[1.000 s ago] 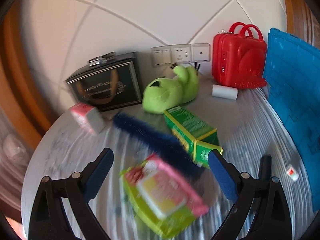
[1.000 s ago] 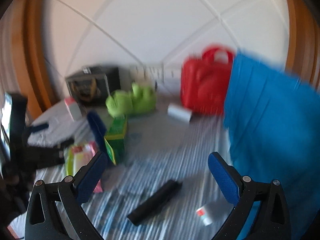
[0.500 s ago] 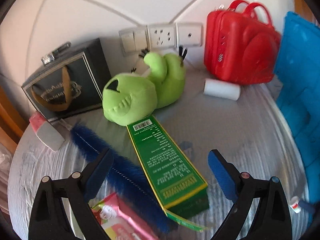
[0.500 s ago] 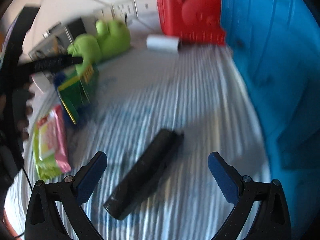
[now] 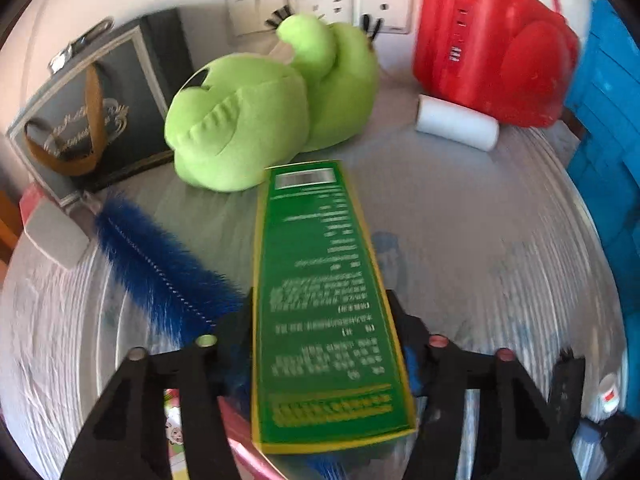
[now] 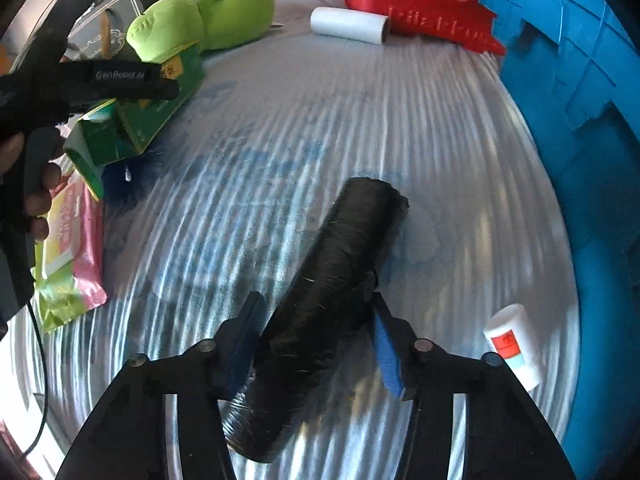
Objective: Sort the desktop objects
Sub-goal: 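Grasp the green medicine box with the left tool while the right tool grasps the black roll, then carry the green box and black roll with both tools to the crate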
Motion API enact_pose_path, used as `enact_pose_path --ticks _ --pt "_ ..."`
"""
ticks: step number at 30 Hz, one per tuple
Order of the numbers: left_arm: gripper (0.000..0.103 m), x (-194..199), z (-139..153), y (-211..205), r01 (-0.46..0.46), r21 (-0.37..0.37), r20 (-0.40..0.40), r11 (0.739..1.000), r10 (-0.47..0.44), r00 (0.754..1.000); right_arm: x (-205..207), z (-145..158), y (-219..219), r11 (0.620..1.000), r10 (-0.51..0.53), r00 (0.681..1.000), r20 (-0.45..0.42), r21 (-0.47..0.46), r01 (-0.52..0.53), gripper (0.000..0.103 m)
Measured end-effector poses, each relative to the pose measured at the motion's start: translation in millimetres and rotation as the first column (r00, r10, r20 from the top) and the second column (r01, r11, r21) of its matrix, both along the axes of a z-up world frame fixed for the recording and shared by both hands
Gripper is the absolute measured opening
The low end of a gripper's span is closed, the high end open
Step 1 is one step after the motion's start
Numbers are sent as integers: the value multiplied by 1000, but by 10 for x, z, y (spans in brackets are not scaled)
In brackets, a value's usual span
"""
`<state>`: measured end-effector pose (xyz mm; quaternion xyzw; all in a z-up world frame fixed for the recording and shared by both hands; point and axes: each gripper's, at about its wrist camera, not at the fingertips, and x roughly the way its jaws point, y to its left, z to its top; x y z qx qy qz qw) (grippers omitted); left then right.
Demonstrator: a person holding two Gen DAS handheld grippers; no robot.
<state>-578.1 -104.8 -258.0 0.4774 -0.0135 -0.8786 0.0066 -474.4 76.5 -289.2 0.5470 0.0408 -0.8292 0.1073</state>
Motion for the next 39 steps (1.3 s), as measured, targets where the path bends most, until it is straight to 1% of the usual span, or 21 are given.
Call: enact_pose_path --ticks 3,6,8,14,16,19,25,29,33,36,39 --pt "52 102 52 44 33 8 -18 999 -33 999 10 13 22 1000 16 1000 2 -3 -16 43" --pt "52 270 84 80 63 -2 -25 998 -63 998 43 60 15 1000 30 1000 0 -4 -30 39" --pt "52 383 96 90 77 -10 -27 997 -77 997 70 72 -20 999 47 999 -5 1 -47 38" --pt "52 792 189 96 103 3 -35 995 -103 994 157 92 -56 997 73 997 -2 -6 -73 38" --pt "52 955 279 111 112 11 -52 994 -111 992 204 147 -42 997 75 997 -7 -16 -75 38" --pt "52 1175 435 127 130 9 -80 992 -129 988 289 267 -31 996 86 996 -37 -20 -86 38" --pt "52 1580 841 143 138 8 -163 990 -135 977 495 649 -49 993 109 987 -121 -34 -114 38" --pt "52 1874 1182 157 154 -6 -238 988 -151 959 720 998 -7 992 109 975 -193 -46 -120 38" --pt "52 2188 1527 190 175 -19 -320 984 -172 932 927 1368 58 992 93 958 -273 -53 -111 38" --pt "52 2386 1775 235 199 -19 -379 980 -191 905 1086 1732 112 994 73 934 -349 -52 -97 38" --pt "52 2572 2019 327 244 -24 -439 970 -229 869 1277 2047 177 996 46 912 -408 -55 -75 38"
